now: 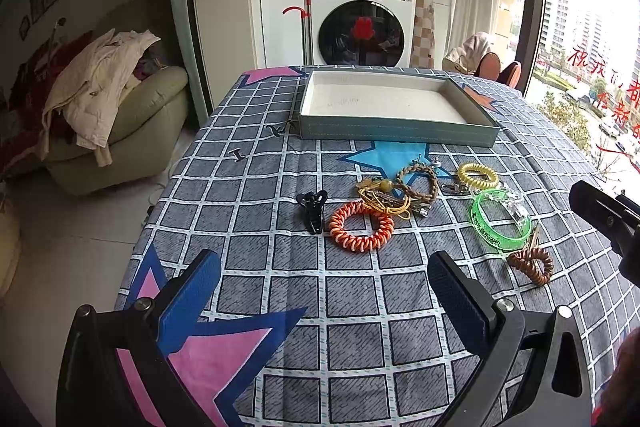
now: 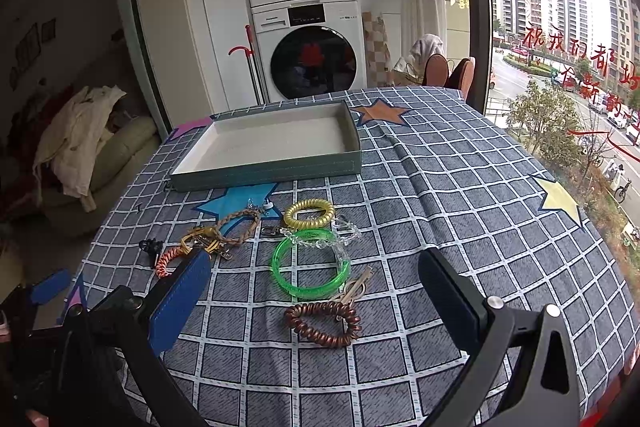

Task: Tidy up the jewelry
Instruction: 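Grasp the black claw clip with the left tool while the right tool grasps the yellow coil hair tie, then carry the clip into the tray and open the left tool while the right tool releases the yellow coil there, then move the left tool to the orange coil while the right tool moves to the brown coil, then grasp the orange coil with the left tool while the right tool grasps the brown coil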

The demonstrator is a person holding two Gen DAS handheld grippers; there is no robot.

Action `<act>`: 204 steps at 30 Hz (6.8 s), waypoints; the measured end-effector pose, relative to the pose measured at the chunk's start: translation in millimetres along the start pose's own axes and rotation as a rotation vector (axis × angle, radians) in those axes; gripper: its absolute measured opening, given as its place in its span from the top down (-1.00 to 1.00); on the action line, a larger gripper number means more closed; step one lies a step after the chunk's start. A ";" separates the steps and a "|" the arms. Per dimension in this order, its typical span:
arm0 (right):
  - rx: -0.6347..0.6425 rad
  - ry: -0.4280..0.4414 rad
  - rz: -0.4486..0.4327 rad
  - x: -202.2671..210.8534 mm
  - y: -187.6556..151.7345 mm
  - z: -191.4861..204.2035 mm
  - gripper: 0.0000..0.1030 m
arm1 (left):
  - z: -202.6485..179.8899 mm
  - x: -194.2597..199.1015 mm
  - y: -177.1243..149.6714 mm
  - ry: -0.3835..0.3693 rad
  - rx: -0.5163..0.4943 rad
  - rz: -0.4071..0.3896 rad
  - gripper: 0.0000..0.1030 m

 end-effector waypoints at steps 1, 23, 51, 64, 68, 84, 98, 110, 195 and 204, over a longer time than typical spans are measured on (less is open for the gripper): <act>0.001 -0.002 0.000 0.0 0.0 -0.1 -1.00 | 1.4 -1.2 0.7 0.002 0.005 0.007 -1.00; -0.037 -0.016 0.216 -55.9 14.2 -48.0 -1.00 | 28.2 -55.8 36.6 -0.072 -0.011 0.161 -1.00; 0.147 0.017 0.431 -172.2 47.0 -13.9 0.43 | 23.9 -115.8 52.5 -0.154 -0.009 0.266 -0.14; 0.042 0.125 0.365 -147.1 68.2 -21.0 0.77 | 19.6 -88.9 77.0 -0.241 -0.036 0.196 0.17; 0.010 0.156 0.338 -140.4 86.7 -23.7 0.77 | 13.9 -78.3 100.4 -0.293 -0.031 0.171 0.17; -0.002 0.166 0.296 -189.1 166.6 -5.5 0.77 | -31.3 -132.9 221.9 -0.254 -0.101 0.097 0.17; -0.019 0.090 0.359 -267.0 163.3 -8.8 0.77 | -48.6 -223.3 217.1 -0.131 -0.139 0.185 0.16; -0.018 0.107 0.359 -267.2 156.4 -4.0 0.19 | -48.4 -230.7 211.8 -0.033 -0.157 0.176 -0.91; -0.068 0.006 0.368 -76.3 -42.5 -47.3 -0.57 | 1.9 -102.2 35.4 -0.065 -0.180 0.235 -1.00; 0.057 -0.064 0.361 -75.6 -48.8 -34.8 -0.32 | -5.5 -101.8 31.6 -0.051 -0.227 0.212 -1.00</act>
Point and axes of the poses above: each gripper's, at about its wrist camera, not at the fingertips, and x roughly against the way its jaws point, z to its left, y to its top, the point moved 7 cm from there along -x, roughly the way its jaws point, and after that the axes turned 8 degrees about z, right-handed, at the moved point
